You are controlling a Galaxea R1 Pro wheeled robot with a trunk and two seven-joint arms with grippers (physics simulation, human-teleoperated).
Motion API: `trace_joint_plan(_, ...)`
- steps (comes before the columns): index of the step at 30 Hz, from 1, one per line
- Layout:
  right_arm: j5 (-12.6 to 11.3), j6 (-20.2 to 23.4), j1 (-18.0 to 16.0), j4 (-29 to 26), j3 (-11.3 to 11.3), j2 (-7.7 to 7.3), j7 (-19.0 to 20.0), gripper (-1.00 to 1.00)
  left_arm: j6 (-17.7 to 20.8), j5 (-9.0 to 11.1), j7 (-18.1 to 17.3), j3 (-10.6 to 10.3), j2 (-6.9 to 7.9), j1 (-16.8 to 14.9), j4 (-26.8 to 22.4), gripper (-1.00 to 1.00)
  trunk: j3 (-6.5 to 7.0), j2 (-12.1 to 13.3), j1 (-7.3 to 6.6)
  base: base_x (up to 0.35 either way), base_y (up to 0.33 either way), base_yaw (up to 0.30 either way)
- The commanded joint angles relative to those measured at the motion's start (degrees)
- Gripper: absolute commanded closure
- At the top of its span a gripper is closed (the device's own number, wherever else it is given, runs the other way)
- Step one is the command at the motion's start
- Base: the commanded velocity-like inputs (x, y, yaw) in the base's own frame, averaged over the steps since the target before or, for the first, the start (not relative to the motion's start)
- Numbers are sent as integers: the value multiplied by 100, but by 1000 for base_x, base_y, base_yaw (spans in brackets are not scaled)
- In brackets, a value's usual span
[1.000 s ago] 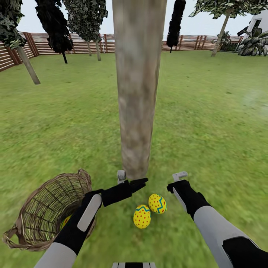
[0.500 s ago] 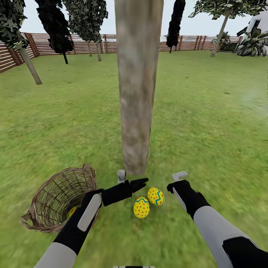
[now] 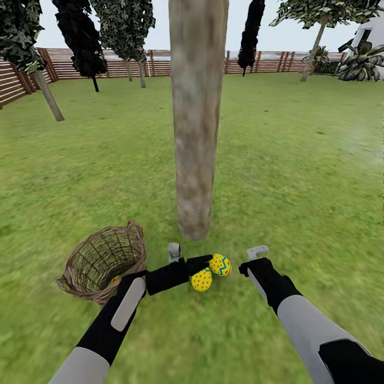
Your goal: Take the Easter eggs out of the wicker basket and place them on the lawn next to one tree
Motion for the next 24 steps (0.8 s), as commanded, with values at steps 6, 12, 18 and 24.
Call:
trace_joint_plan(6,43,43,-2,-16,20,3,-1,-100,24,25,-33,8,18,-3,-51,-100,68,160,-92,-64,0,0)
trace_joint_plan(12,44,43,-2,-48,20,1,-9,-100,-42,214,-166,75,40,8,-121,-100,68,160,-92,-3,0,0)
trace_joint_plan(18,44,43,-2,-52,20,3,-9,-100,-40,248,-195,78,37,8,-93,-100,68,160,-92,0,150,0)
trace_joint_plan(24,44,43,-2,-52,20,3,-10,-100,-44,249,-195,72,32,10,-95,-100,68,160,-92,0,294,0)
